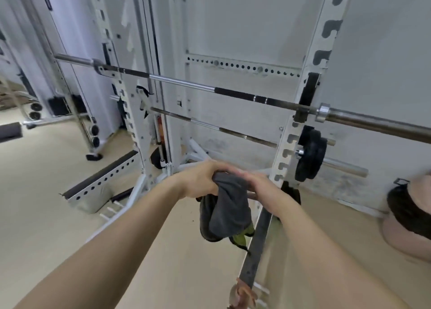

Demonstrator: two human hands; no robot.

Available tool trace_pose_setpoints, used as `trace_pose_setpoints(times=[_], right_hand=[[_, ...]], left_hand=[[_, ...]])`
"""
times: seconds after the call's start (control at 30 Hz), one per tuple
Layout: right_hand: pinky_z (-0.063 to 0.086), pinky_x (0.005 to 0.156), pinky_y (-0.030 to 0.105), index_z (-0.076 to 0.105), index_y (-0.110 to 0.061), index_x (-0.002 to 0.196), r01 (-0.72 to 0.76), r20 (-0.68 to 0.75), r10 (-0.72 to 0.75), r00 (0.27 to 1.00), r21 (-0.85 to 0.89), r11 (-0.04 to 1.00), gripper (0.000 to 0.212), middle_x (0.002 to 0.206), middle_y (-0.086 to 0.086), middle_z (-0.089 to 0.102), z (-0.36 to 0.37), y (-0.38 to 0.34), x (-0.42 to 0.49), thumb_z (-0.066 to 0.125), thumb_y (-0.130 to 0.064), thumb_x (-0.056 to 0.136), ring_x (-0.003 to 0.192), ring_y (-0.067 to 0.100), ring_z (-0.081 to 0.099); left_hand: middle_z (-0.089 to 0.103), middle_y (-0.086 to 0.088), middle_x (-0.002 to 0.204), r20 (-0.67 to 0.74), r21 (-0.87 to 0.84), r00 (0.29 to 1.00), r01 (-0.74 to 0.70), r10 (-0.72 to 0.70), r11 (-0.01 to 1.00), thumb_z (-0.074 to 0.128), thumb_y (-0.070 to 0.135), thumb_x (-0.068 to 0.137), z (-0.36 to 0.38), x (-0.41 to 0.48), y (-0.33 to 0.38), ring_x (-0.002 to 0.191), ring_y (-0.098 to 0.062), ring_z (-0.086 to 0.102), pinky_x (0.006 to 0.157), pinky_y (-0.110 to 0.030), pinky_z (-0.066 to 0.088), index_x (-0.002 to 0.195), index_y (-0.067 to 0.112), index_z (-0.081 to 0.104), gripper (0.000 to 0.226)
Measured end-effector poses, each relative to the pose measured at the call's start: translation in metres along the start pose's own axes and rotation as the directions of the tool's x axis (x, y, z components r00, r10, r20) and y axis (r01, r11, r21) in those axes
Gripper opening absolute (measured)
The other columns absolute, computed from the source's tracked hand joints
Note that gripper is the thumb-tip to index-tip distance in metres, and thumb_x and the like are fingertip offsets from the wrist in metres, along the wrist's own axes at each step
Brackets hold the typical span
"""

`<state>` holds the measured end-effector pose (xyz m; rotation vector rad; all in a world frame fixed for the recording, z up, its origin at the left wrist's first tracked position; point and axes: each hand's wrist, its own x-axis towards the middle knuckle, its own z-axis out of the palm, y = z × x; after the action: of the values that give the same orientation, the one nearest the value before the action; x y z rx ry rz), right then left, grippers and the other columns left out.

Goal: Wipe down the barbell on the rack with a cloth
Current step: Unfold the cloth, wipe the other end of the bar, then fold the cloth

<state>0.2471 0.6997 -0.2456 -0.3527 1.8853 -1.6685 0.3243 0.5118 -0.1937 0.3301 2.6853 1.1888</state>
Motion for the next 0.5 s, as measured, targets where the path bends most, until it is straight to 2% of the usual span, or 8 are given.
trace_pose_setpoints(times=[0.03,0.07,0.17,0.23,0.3,0.37,0.43,0.5], right_hand=[[0.05,0.089,0.035,0.075,-0.023,0.113,-0.028,-0.013,0.028,1.0,-0.046,0.999,0.037,0.108,-0.003,0.075,0.019,-0.001,0.009,0.062,-0.04,0.082,0.107,0.018,0.065],[0.05,0.082,0.034,0.076,-0.023,0.108,-0.062,-0.016,0.061,0.998,-0.044,0.997,0.042,0.097,-0.005,0.076,0.039,-0.002,0.017,0.067,-0.044,0.073,0.1,0.019,0.066],[0.043,0.066,0.033,0.075,-0.015,0.101,-0.12,0.086,0.12,0.989,0.0,0.993,0.045,0.078,0.003,0.063,0.096,-0.012,0.045,0.059,-0.019,0.059,0.078,0.02,0.056],[0.043,0.062,0.033,0.069,-0.014,0.103,-0.151,0.191,0.157,0.969,-0.047,0.987,0.059,0.072,0.005,0.055,0.135,-0.02,0.066,0.057,-0.02,0.046,0.069,0.02,0.052],[0.046,0.066,0.034,0.063,-0.014,0.109,-0.183,0.278,0.205,0.938,-0.104,0.978,0.063,0.075,0.007,0.056,0.18,-0.03,0.091,0.056,-0.025,0.047,0.071,0.023,0.054],[0.045,0.071,0.035,0.058,-0.016,0.105,-0.186,0.353,0.213,0.911,-0.109,0.977,0.056,0.084,0.01,0.054,0.228,-0.042,0.118,0.056,-0.026,0.051,0.077,0.025,0.053],[0.04,0.063,0.032,0.052,-0.015,0.096,-0.148,0.341,0.173,0.924,-0.101,0.984,0.052,0.078,0.009,0.048,0.273,-0.055,0.149,0.058,-0.025,0.046,0.069,0.022,0.05],[0.04,0.068,0.036,0.055,-0.012,0.097,-0.157,0.313,0.166,0.935,-0.053,0.986,0.054,0.083,0.012,0.054,0.314,-0.071,0.179,0.062,-0.025,0.046,0.072,0.025,0.052]], left_hand=[[0.071,0.003,0.113,-0.002,0.0,1.0,0.002,-0.002,1.0,0.054,0.002,0.067,-0.008,-0.011,-0.008,0.106,-0.014,0.065,0.098,-0.044,0.051,0.124,0.032,0.064,0.065],[0.071,0.002,0.111,-0.01,-0.005,1.0,0.008,-0.008,1.0,0.053,0.002,0.067,-0.017,-0.023,-0.018,0.104,-0.014,0.066,0.096,-0.045,0.052,0.123,0.032,0.064,0.065],[0.07,0.004,0.109,-0.069,0.002,0.997,0.041,-0.041,0.999,0.054,-0.003,0.075,-0.055,-0.06,-0.058,0.101,-0.012,0.067,0.091,-0.045,0.055,0.122,0.035,0.062,0.061],[0.069,0.006,0.113,-0.139,-0.021,0.989,0.045,-0.047,0.999,0.054,-0.007,0.082,-0.09,-0.086,-0.086,0.102,-0.008,0.066,0.09,-0.04,0.056,0.121,0.035,0.063,0.058],[0.068,0.007,0.117,-0.194,-0.07,0.98,0.04,-0.053,0.997,0.053,-0.009,0.084,-0.129,-0.114,-0.114,0.105,-0.006,0.065,0.091,-0.038,0.056,0.121,0.034,0.063,0.057],[0.067,0.006,0.12,-0.227,-0.099,0.972,0.039,-0.061,0.994,0.051,-0.01,0.083,-0.167,-0.142,-0.145,0.11,-0.008,0.064,0.094,-0.04,0.055,0.122,0.035,0.062,0.06],[0.067,0.001,0.12,-0.244,-0.122,0.967,0.047,-0.076,0.991,0.049,-0.009,0.079,-0.203,-0.169,-0.179,0.11,-0.015,0.065,0.093,-0.046,0.055,0.121,0.039,0.061,0.065],[0.066,-0.001,0.121,-0.271,-0.146,0.959,0.045,-0.084,0.988,0.051,-0.011,0.079,-0.235,-0.19,-0.211,0.11,-0.018,0.065,0.095,-0.048,0.054,0.124,0.038,0.059,0.067]])
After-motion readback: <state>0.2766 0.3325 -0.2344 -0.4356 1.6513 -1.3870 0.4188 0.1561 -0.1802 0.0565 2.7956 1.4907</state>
